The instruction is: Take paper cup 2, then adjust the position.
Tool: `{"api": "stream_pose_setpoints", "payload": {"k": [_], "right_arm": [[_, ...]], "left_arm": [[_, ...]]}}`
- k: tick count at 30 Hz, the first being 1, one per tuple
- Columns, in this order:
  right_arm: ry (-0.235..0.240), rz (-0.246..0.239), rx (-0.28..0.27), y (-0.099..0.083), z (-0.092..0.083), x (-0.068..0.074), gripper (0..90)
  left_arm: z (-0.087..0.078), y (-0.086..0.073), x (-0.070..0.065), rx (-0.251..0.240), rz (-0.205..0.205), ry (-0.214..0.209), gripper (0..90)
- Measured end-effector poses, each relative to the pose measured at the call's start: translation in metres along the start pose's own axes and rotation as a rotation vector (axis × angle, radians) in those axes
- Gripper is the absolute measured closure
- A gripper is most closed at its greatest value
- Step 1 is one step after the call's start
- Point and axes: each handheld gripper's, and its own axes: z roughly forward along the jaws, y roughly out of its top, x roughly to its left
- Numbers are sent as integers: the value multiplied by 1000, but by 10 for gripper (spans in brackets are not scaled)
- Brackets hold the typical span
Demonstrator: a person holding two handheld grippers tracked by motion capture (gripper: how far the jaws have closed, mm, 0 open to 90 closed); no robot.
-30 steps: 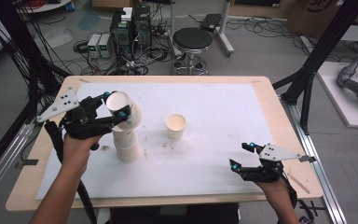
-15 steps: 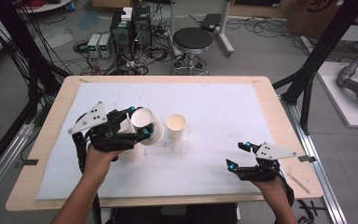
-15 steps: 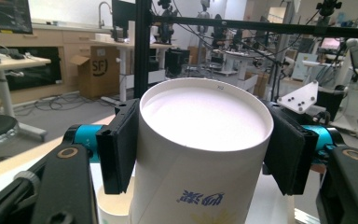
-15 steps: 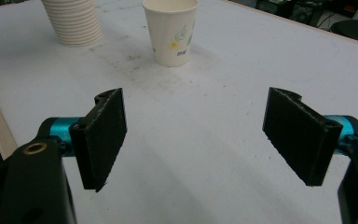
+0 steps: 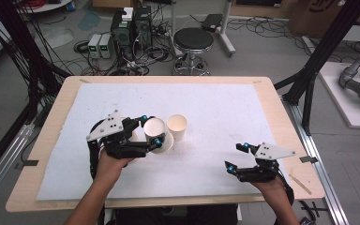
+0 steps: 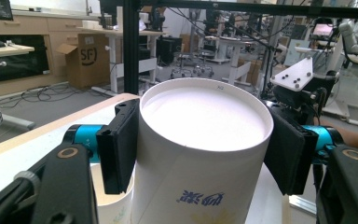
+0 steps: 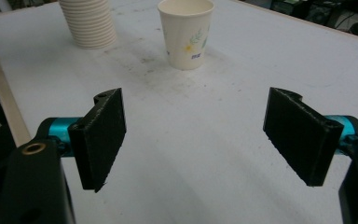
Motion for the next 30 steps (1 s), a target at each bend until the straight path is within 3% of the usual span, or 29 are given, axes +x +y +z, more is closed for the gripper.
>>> {"api": "stream_pose_setpoints", "payload": {"k": [6,8,30], "right_arm": [[19,1,30,1,4,3,198],[34,-18,20,3,4,4,199],[154,-35,-22,13,14,19,199]], "left_arm": [[5,-5,-1,15,-5,-16,342],[7,-7,-2,19,-8,-25,342],[21,-28,-14,52,-13,-116,342]]}}
